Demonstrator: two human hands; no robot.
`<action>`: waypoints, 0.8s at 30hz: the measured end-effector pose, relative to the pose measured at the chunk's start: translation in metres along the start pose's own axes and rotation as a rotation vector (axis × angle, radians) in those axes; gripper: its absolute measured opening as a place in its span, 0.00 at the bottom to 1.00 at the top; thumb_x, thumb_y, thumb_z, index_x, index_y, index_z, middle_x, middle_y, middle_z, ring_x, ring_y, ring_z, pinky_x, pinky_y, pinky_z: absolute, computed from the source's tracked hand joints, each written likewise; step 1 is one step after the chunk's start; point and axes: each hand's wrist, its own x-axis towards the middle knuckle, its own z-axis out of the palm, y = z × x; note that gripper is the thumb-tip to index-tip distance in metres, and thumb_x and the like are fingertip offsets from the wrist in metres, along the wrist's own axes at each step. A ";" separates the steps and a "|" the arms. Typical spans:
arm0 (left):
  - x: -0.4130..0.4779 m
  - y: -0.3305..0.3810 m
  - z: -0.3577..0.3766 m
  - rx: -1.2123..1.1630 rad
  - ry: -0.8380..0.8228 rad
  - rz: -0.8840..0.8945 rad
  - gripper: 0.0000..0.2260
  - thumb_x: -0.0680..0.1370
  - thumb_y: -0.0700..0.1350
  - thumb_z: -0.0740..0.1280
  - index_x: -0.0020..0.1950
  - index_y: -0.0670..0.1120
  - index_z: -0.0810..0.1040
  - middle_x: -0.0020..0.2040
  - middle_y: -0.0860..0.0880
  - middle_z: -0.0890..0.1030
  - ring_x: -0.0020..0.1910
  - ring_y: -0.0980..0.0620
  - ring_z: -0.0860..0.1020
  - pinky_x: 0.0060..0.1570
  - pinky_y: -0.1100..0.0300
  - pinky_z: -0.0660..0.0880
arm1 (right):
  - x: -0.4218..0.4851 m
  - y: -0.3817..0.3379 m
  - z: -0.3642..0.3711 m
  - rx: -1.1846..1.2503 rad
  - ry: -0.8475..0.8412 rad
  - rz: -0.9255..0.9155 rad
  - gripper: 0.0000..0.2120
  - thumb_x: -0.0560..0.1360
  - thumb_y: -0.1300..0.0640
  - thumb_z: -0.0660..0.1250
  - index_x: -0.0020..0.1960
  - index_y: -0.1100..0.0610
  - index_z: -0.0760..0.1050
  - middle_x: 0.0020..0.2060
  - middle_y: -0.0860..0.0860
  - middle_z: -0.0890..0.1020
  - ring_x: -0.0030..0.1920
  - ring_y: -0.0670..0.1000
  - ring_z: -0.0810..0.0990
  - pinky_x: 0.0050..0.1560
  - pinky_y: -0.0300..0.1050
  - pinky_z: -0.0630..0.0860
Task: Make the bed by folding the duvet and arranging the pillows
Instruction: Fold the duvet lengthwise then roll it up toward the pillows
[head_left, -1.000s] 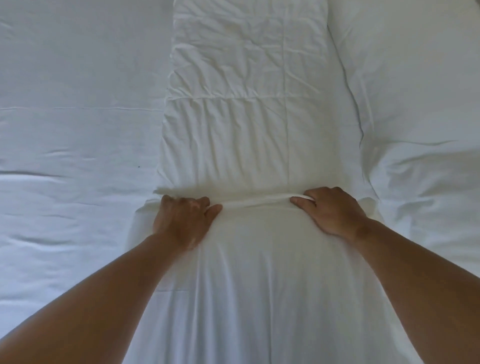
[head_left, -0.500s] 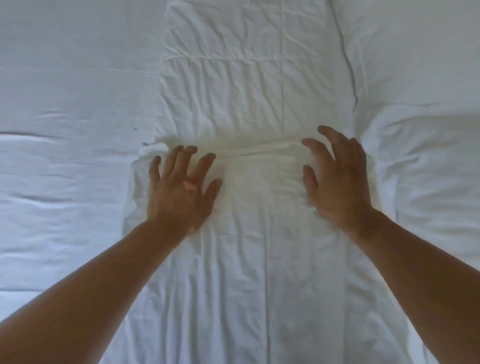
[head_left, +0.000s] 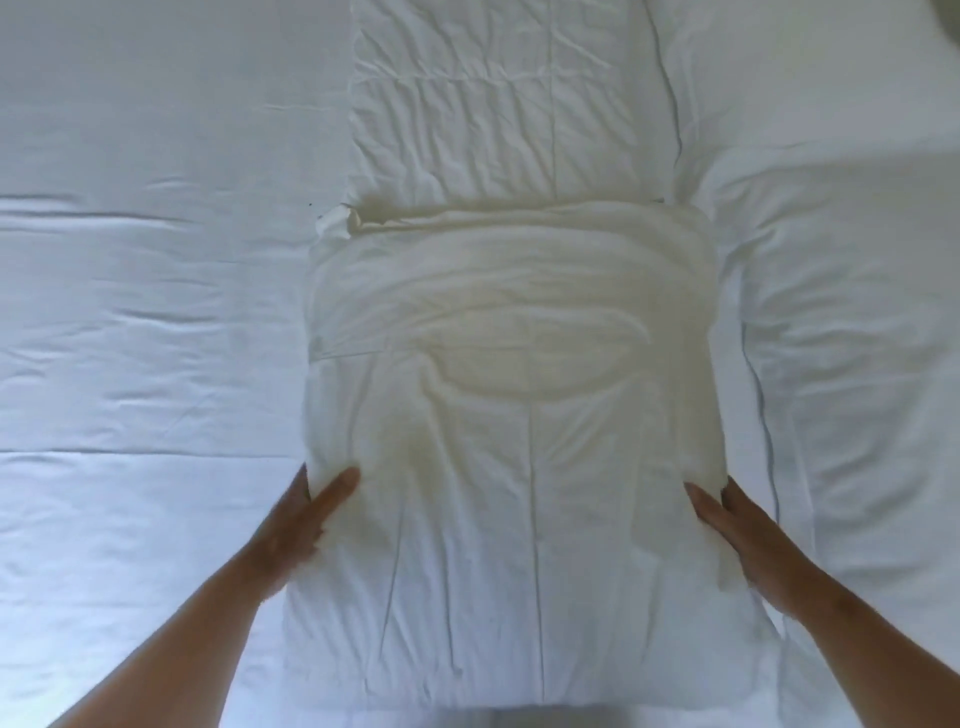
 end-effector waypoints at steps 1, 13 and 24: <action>-0.021 -0.021 0.003 -0.065 -0.065 -0.038 0.36 0.56 0.72 0.76 0.62 0.62 0.75 0.56 0.52 0.85 0.53 0.49 0.82 0.51 0.53 0.75 | -0.017 0.016 0.003 0.068 -0.051 0.043 0.44 0.56 0.27 0.78 0.67 0.44 0.74 0.56 0.43 0.85 0.56 0.45 0.85 0.58 0.49 0.79; -0.099 -0.159 0.018 -0.463 -0.115 -0.203 0.51 0.47 0.50 0.88 0.67 0.45 0.75 0.62 0.43 0.83 0.64 0.39 0.78 0.58 0.31 0.76 | -0.073 0.114 -0.003 -0.017 -0.412 0.008 0.53 0.48 0.53 0.89 0.69 0.53 0.70 0.59 0.55 0.83 0.60 0.54 0.82 0.53 0.48 0.83; -0.157 -0.144 0.040 -0.444 0.047 0.042 0.45 0.49 0.56 0.86 0.61 0.40 0.80 0.55 0.45 0.86 0.57 0.44 0.84 0.57 0.48 0.79 | -0.103 0.140 0.009 0.193 -0.075 -0.108 0.36 0.57 0.47 0.85 0.62 0.53 0.78 0.54 0.49 0.86 0.58 0.52 0.84 0.55 0.56 0.83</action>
